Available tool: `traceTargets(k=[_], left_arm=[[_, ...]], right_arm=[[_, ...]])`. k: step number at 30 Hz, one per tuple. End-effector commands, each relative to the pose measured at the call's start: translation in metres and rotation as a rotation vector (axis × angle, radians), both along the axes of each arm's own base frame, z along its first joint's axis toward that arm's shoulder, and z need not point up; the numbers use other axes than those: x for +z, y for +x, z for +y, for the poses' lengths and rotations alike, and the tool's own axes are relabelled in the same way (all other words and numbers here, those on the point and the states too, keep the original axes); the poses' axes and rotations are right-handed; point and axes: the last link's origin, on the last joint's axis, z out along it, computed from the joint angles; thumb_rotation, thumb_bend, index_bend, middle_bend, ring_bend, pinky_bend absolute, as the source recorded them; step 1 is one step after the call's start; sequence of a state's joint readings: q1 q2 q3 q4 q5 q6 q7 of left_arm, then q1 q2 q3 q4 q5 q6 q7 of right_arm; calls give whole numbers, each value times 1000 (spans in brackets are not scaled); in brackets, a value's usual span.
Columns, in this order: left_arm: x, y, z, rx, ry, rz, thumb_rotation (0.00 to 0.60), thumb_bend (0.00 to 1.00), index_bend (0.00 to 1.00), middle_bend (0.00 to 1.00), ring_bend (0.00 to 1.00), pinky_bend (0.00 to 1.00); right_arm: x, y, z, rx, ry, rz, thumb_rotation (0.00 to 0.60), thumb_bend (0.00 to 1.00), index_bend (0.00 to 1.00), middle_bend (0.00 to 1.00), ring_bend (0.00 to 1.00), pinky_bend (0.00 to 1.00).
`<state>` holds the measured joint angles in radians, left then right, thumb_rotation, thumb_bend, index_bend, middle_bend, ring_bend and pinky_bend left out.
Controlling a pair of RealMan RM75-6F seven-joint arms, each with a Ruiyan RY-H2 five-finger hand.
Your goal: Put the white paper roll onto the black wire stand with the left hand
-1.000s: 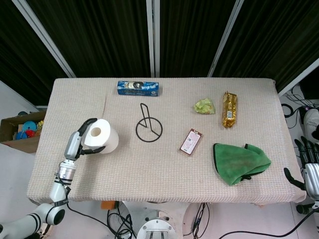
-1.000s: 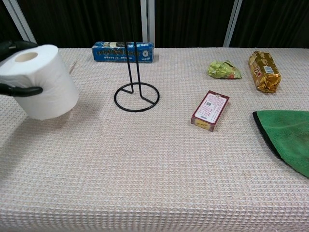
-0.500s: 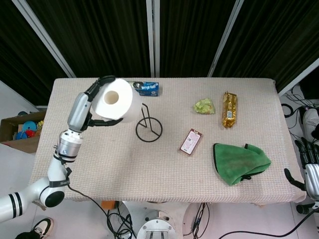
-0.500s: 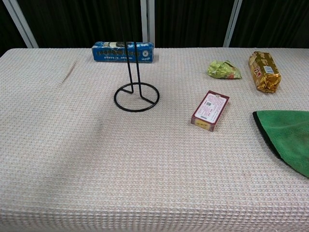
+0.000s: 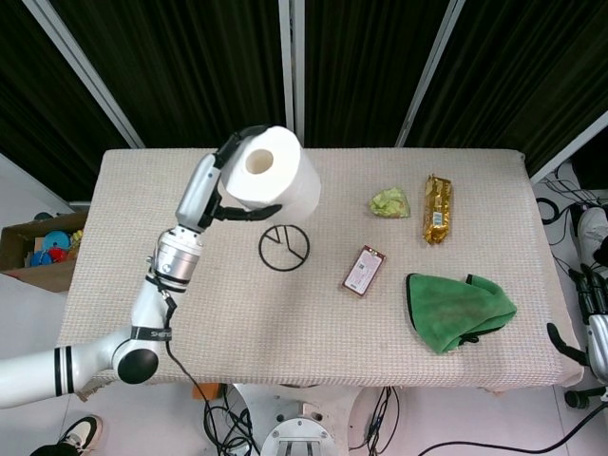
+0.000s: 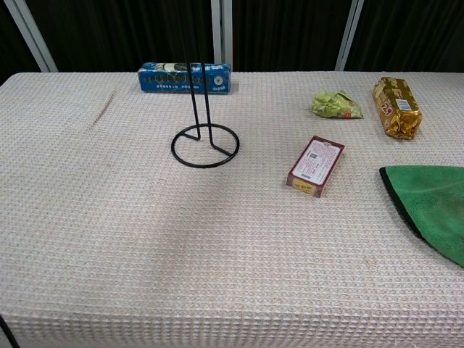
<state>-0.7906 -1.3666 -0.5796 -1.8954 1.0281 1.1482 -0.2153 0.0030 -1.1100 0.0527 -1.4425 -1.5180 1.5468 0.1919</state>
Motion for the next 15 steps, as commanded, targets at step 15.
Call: traceTargets(k=[15], left_arm=[[-26,-23,10,23,-27,102,600,333,353,517,495,513]], right_arm=[[-1,-4,-2,-12,9,1,600,269,0,0,0,0]])
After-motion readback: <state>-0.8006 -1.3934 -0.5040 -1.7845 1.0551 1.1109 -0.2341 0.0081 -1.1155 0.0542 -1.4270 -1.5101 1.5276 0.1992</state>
